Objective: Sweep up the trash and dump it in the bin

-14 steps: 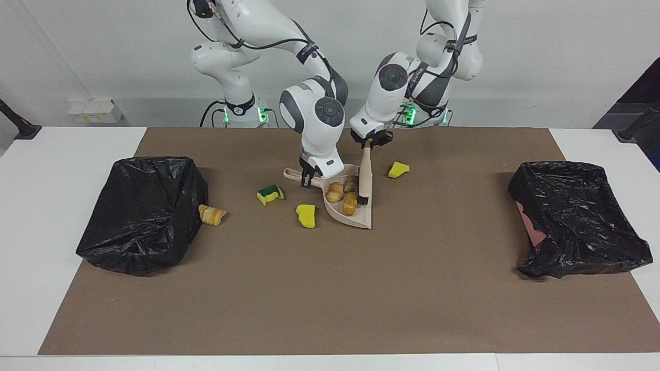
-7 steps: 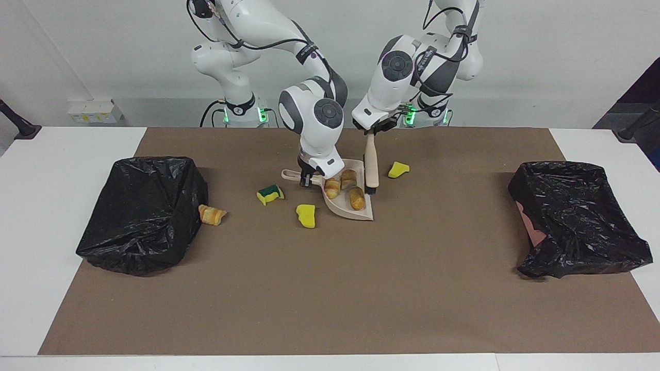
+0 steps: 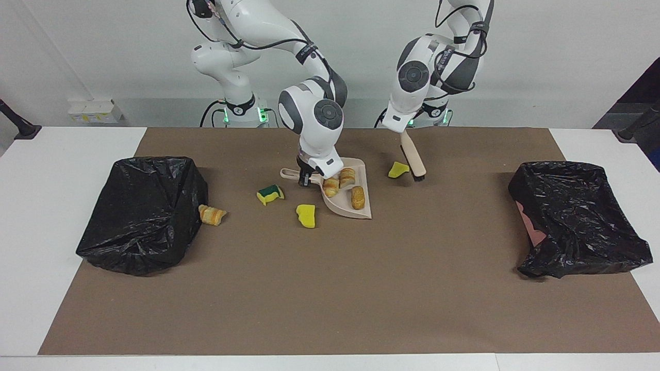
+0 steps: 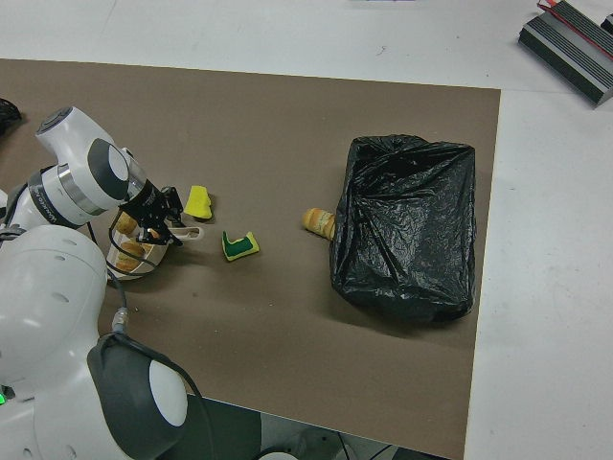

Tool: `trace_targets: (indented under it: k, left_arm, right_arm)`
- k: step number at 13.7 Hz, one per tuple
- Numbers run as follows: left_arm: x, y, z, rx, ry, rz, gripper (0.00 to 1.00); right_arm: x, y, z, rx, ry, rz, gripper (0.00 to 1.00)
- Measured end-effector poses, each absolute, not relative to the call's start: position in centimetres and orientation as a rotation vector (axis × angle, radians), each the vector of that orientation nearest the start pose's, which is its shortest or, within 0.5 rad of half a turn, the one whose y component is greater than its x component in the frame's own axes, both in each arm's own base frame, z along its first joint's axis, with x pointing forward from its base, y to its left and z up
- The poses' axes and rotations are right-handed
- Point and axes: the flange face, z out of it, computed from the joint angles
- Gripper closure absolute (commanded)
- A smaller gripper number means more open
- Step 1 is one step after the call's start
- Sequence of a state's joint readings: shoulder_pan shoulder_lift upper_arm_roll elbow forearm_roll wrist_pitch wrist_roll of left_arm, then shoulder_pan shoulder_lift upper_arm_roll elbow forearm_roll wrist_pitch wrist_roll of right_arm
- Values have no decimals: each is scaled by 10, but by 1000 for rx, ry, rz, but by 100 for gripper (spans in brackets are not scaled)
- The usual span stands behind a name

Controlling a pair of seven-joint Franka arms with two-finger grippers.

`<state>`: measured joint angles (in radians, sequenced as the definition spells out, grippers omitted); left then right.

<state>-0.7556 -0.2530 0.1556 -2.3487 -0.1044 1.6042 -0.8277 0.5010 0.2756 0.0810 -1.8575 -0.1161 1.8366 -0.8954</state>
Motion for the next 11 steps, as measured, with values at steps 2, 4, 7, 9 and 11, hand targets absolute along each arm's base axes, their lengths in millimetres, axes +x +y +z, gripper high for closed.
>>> trace_targets:
  k: [2, 4, 7, 9, 11]
  left_arm:
    - [317, -217, 394, -2809, -469, 666, 100]
    - [314, -213, 382, -2829, -610, 588, 100]
    - [309, -226, 363, -2871, -687, 516, 100]
    - [310, -246, 353, -2937, -715, 473, 100]
    - [314, -271, 339, -3006, -725, 418, 100]
  right_arm:
    - [497, 314, 353, -2271, -2172, 481, 100]
    - [496, 315, 353, -2270, -2174, 479, 100]
    - [496, 316, 352, -2270, -2177, 469, 100]
    - [496, 316, 352, -2270, -2178, 465, 100]
    - [498, 317, 352, -2273, -2183, 442, 100]
